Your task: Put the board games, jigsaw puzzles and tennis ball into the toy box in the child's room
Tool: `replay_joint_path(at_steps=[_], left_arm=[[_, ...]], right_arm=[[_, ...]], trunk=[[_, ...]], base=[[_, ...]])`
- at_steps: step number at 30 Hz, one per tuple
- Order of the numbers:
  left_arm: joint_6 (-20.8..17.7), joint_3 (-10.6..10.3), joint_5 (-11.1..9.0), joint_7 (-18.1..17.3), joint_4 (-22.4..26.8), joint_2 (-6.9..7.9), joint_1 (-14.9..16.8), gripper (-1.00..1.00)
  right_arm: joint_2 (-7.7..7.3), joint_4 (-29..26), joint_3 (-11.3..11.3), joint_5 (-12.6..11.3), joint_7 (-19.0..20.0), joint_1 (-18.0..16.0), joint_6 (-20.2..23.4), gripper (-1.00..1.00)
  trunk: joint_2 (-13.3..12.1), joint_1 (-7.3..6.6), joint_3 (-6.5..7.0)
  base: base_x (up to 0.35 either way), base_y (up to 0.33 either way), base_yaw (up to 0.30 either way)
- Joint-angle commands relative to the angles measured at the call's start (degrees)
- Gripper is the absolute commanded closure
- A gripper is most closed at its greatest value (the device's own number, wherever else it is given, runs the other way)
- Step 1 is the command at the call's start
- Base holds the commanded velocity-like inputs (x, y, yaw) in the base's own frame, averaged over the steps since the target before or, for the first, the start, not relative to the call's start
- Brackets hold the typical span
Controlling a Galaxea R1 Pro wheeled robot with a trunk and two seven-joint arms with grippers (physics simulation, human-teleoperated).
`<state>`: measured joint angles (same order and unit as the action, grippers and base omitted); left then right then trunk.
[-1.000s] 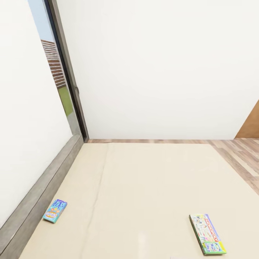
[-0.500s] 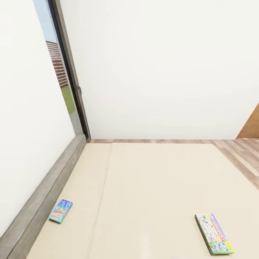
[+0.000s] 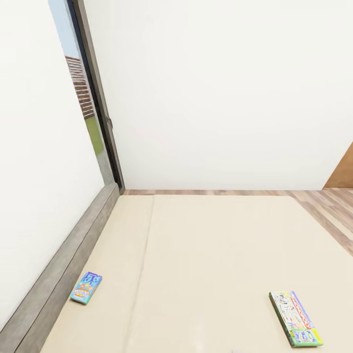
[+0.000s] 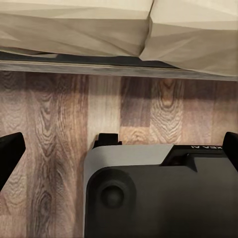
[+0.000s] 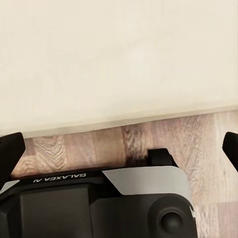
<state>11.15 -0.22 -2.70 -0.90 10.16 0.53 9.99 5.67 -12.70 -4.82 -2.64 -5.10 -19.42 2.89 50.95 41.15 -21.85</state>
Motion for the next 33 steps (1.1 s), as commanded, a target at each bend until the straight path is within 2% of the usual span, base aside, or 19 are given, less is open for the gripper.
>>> replay_joint_path(at_steps=[1,33], left_arm=[[0.18,-0.04,-0.28,-0.10,-0.05,0.00,0.03,-1.00],[0.18,0.23,-0.28,0.02,-0.05,0.10,0.03,-1.00]], right_arm=[[0.08,-0.14,-0.29,-0.27,-0.09,0.00,0.28,-1.00],[0.13,-0.14,-0.28,-0.59,-0.10,0.01,0.36,-1.00]], trunk=[[0.04,0.00,-0.06],[0.04,0.00,-0.06]], base=[[0.000,0.003,0.000],[0.000,0.039,0.000]])
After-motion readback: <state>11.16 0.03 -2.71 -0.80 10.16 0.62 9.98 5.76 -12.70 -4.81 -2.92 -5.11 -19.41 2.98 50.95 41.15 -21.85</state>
